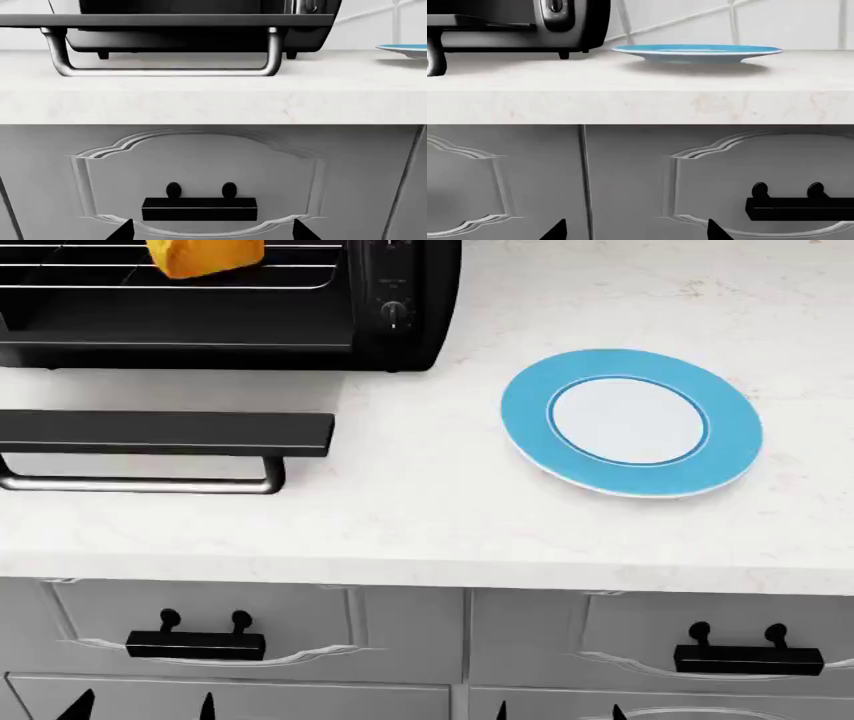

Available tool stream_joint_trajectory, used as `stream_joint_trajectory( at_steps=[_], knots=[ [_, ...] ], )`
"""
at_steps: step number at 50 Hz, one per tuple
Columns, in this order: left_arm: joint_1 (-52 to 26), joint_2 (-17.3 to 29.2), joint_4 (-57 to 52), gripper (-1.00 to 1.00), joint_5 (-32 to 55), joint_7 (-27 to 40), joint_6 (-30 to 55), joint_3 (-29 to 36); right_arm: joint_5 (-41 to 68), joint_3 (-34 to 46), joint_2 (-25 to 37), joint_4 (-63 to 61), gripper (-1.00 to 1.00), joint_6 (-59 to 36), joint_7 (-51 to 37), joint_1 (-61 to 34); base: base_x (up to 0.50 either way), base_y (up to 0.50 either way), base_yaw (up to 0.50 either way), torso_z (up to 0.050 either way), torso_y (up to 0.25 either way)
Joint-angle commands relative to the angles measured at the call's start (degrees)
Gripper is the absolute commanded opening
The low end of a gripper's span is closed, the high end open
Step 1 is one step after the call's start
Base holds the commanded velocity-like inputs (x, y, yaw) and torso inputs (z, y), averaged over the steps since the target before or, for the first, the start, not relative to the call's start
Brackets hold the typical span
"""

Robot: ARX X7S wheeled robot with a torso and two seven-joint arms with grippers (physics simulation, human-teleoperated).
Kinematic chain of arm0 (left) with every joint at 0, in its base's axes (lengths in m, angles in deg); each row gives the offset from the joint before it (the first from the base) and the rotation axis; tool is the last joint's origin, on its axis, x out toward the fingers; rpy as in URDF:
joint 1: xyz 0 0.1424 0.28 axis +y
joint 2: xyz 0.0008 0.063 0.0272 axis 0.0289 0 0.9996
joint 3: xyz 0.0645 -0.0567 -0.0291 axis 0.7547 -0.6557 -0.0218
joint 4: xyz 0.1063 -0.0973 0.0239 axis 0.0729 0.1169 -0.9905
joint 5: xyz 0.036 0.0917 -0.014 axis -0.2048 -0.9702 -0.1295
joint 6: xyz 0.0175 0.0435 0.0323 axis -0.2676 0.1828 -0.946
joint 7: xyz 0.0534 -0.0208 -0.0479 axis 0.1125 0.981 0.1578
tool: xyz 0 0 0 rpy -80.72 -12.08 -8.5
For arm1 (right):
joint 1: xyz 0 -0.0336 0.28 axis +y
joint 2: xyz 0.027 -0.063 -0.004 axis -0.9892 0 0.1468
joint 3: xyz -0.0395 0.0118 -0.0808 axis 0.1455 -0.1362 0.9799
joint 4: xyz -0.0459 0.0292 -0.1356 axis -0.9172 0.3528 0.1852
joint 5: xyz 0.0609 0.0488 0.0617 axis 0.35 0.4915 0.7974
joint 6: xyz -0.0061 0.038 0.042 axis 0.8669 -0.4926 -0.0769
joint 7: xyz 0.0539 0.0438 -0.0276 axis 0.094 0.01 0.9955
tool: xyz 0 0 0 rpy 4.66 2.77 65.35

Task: Pick the bread from the rack and place it on the plate on the counter.

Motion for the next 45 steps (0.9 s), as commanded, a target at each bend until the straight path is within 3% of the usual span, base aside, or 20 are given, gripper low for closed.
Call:
stream_joint_trajectory(
  at_steps=[1, 15, 20, 29, 45],
  knots=[
    [0.23, 0.76, -0.74, 1.00, 0.76, 0.86, 0.51, 0.85, 0.83, 1.04, 0.83, -0.38, 1.00, -0.23, -1.05, 0.14, 0.00, 0.00, 0.00, 0.000, 0.000],
    [1.13, 2.94, -2.73, 1.00, 2.07, 4.74, 3.71, 3.01, 3.13, 3.68, 2.95, -0.03, 1.00, 0.55, -3.41, 0.10, 0.00, 0.00, 0.00, 0.000, 0.000],
    [2.09, 3.45, -3.85, 1.00, 4.40, 4.18, 0.54, 2.88, 3.31, 4.36, 3.53, -0.82, 1.00, 0.03, -4.05, 0.25, 0.00, 0.00, 0.00, 0.000, 0.000],
    [5.56, 5.73, -16.64, 1.00, 4.02, 4.90, 3.26, 3.93, 2.42, 5.06, 5.01, -9.62, 1.00, -5.31, -6.12, 1.69, 0.00, 0.00, 0.00, 0.042, 0.068],
    [0.79, 10.53, -36.32, 1.00, 4.93, 4.73, 21.88, 4.50, -0.98, 6.12, 8.65, -27.09, 1.00, -20.10, -8.33, 0.59, 0.00, 0.00, 0.00, 0.047, 0.076]
  ],
)
